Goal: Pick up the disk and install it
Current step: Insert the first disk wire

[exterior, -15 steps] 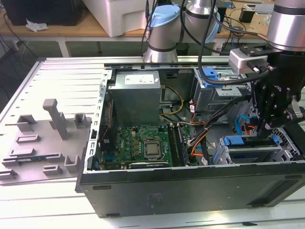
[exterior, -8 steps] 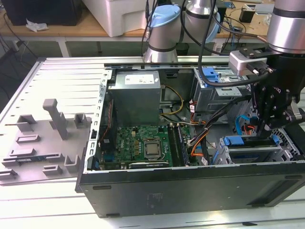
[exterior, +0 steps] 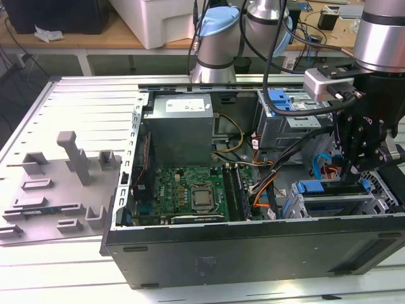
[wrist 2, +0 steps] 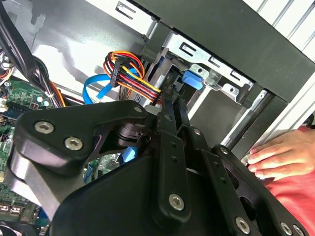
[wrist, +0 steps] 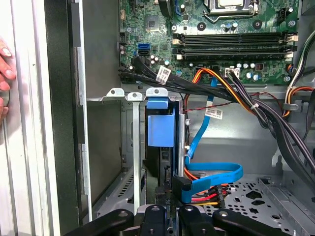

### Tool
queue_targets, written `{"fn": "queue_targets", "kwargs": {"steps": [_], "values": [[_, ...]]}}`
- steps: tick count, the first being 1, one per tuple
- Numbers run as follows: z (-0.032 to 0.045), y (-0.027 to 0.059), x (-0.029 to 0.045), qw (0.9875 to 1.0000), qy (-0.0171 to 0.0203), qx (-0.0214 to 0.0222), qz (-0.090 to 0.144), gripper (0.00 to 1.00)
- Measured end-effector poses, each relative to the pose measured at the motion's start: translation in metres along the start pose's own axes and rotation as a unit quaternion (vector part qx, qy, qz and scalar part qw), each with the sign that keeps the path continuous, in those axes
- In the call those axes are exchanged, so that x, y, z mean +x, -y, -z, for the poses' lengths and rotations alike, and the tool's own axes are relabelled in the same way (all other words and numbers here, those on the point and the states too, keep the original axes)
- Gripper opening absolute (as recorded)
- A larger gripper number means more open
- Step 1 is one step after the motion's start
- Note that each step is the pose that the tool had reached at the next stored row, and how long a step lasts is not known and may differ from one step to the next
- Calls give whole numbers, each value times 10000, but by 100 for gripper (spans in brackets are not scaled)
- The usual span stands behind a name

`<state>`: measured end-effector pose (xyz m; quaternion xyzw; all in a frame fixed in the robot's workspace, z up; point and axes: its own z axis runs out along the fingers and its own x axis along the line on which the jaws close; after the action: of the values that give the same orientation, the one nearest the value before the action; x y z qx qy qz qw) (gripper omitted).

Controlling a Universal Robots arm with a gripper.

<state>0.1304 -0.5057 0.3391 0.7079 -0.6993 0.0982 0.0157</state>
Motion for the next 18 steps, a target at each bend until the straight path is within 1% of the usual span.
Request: {"fn": "queue_targets", "kwargs": {"steps": [18], "values": [[9, 1, 2, 10000, 0, 0, 0, 17]]}}
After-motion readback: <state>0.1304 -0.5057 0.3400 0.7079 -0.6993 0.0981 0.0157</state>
